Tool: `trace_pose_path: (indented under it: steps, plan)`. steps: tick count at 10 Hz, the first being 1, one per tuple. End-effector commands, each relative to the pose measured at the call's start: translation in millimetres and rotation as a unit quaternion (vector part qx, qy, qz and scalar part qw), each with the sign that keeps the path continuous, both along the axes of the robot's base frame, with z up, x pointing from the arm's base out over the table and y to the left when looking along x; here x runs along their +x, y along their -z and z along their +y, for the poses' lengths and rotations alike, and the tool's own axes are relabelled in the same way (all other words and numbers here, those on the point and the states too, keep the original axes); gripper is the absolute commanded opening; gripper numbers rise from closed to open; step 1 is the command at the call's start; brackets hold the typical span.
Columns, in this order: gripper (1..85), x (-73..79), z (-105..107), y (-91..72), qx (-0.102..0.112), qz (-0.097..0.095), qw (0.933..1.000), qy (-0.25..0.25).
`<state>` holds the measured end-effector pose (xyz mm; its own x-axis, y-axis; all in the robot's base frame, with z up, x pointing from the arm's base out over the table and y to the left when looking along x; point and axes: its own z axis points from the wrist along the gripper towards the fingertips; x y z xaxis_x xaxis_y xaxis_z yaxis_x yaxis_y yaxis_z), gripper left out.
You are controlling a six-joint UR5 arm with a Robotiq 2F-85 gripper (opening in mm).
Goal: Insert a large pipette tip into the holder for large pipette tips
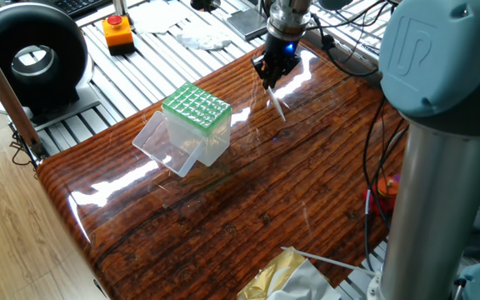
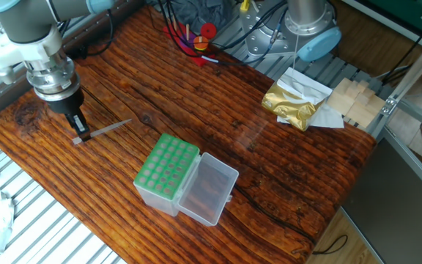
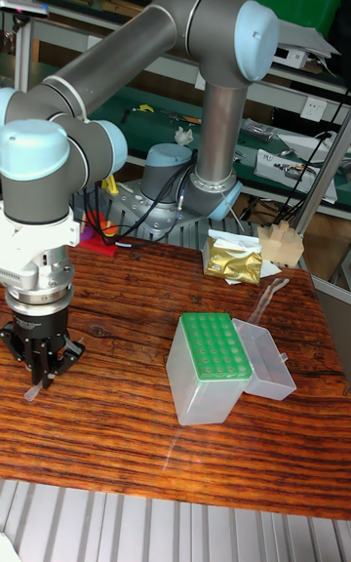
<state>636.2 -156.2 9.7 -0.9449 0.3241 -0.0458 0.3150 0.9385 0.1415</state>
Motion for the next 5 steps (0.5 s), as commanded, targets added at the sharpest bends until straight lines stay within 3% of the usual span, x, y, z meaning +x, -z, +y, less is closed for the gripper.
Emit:
trace_pose_path:
  steps: [1,5]
  plan:
    - [22.3,-4.0,-2.5,-2.5,0.004,0.005,1.0,0.0]
    - [22.7,-3.4,-7.0,-4.1,-0.004,0.004,1.0,-0.001]
